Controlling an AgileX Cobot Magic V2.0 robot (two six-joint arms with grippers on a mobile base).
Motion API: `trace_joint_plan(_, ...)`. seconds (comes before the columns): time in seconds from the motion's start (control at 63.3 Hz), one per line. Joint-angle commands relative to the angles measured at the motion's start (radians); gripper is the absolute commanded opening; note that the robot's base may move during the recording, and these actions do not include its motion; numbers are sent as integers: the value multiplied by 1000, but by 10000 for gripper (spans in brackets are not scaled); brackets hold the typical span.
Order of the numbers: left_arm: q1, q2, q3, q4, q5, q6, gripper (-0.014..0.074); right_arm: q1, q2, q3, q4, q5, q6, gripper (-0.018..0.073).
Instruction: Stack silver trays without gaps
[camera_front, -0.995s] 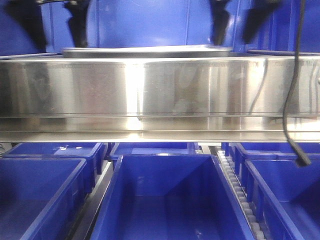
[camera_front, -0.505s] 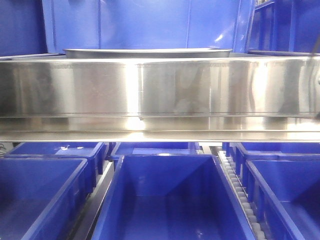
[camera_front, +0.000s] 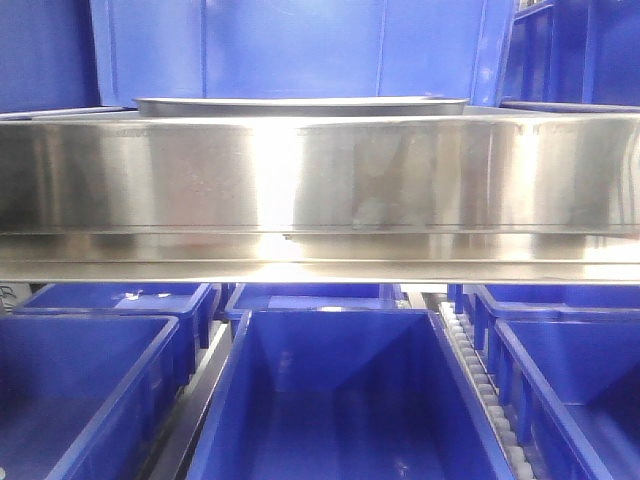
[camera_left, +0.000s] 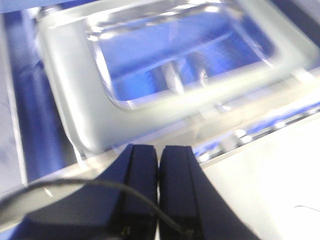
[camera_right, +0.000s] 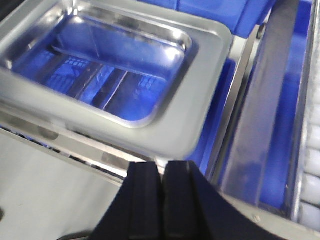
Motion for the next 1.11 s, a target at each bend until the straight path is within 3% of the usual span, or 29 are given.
trace_joint_plan(0.0, -25, -101, 91, -10, -180, 4, -41, 2, -125, 143, -18, -210, -54, 13)
trace_joint_plan(0.253, -54, -357, 405, -28, -394, 4, -41, 2, -449, 623, -18, -529, -72, 13)
trace_joint_plan(0.41, -54, -424, 498, -30, -457, 4, -41, 2, -610, 806, -18, -664, -72, 13)
trace_joint_plan(1.089, -54, -427, 503, -58, -456, 4, -48, 2, -666, 873, -18, -703, -72, 13)
